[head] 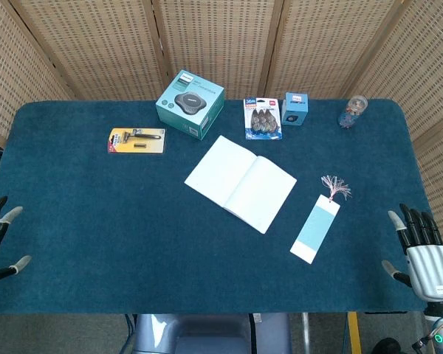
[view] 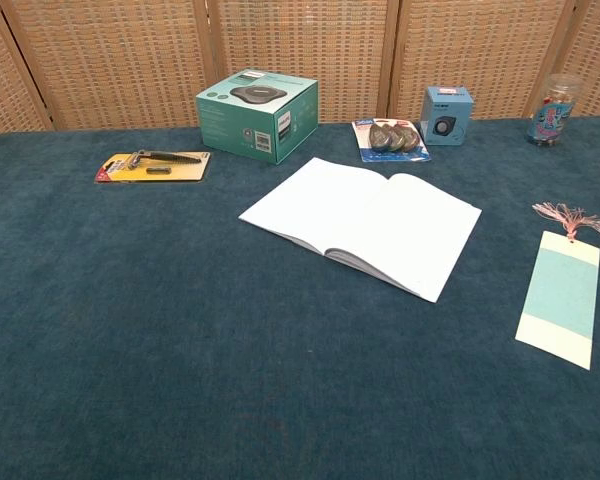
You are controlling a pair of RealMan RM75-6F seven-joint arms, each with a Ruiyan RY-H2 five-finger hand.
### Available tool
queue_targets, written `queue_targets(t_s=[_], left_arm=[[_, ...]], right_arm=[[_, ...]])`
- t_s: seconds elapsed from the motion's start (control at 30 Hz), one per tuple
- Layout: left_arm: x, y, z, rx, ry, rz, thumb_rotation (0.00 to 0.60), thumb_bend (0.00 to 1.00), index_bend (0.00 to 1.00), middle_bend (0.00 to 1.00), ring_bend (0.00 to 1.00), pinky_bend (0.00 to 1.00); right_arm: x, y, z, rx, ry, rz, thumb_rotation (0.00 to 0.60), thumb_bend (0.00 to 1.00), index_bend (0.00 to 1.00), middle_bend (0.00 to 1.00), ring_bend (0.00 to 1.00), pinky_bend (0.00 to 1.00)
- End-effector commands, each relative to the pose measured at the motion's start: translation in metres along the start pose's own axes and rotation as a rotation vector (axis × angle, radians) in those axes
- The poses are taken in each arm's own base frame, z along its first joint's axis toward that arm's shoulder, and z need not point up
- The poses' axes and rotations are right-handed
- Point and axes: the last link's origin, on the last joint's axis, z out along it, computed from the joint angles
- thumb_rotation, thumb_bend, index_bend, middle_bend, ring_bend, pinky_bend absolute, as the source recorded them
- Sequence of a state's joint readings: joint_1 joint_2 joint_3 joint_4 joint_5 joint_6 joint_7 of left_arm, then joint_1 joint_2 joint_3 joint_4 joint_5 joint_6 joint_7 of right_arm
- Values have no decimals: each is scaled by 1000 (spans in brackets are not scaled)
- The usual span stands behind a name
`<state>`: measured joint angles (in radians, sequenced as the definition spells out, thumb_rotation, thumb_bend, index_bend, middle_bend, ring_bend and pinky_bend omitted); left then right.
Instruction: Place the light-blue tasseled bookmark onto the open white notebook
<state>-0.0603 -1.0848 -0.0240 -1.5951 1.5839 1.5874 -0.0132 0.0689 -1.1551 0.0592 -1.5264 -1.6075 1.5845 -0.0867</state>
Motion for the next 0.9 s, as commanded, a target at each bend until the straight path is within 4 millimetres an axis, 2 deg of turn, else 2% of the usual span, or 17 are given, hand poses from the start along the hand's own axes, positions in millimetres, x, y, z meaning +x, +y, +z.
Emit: queue_targets(t_s=[0.03, 0.17, 0.2, 0.23, 0.27, 0.33, 0.4, 0.43, 0.47, 0.5, 0.7, 0.9], left_arm=[[0, 0, 0, 1, -4, 0, 600, 0, 0, 0, 0, 0], [0, -2, 0, 2, -20, -16, 600, 0, 0, 0, 0, 0], [0, -3, 1, 3, -25, -17, 600, 0, 0, 0, 0, 0], [0, -3, 2, 4, -28, -16, 600, 0, 0, 0, 0, 0], [0, -3, 2, 4, -28, -15, 600, 0, 0, 0, 0, 0], [0, -3, 2, 1, -29, -17, 600, 0, 0, 0, 0, 0], [1, -2, 3, -3, -25, -22, 600, 0, 0, 0, 0, 0], [1, -2, 4, -3, -25, -24, 600, 0, 0, 0, 0, 0], [1, -3, 5, -2, -27, -25, 600, 0, 0, 0, 0, 0], [1, -3, 6, 0, -29, -26, 600, 0, 0, 0, 0, 0], [3, -2, 8, 7, -17, -35, 600, 0, 0, 0, 0, 0], [2, -3, 11, 19, -13, -32, 600, 0, 0, 0, 0, 0]], right_arm=[[-1, -1, 0, -1, -4, -7, 600, 0, 3, 0, 0, 54], [-2, -1, -1, 5, -14, -5, 600, 3, 3, 0, 0, 54], [-3, -1, -2, 10, -22, -4, 600, 22, 3, 0, 0, 54], [-4, -1, -2, 12, -31, -4, 600, 81, 3, 0, 0, 54], [-5, -2, -2, 15, -42, -3, 600, 163, 5, 0, 0, 54], [-7, -4, 0, 40, -76, 17, 600, 531, 40, 0, 0, 54], [-9, -9, 4, 90, -118, 53, 600, 814, 74, 0, 0, 54], [-10, -12, 7, 128, -136, 62, 600, 922, 81, 0, 0, 54], [-12, -15, 13, 181, -160, 55, 600, 964, 81, 0, 0, 54], [-14, -16, 18, 212, -176, 46, 600, 997, 81, 0, 0, 54], [-39, -29, 58, 346, -299, 38, 600, 1000, 104, 11, 0, 54], [-68, -45, 99, 406, -382, 6, 600, 1000, 129, 26, 0, 54]])
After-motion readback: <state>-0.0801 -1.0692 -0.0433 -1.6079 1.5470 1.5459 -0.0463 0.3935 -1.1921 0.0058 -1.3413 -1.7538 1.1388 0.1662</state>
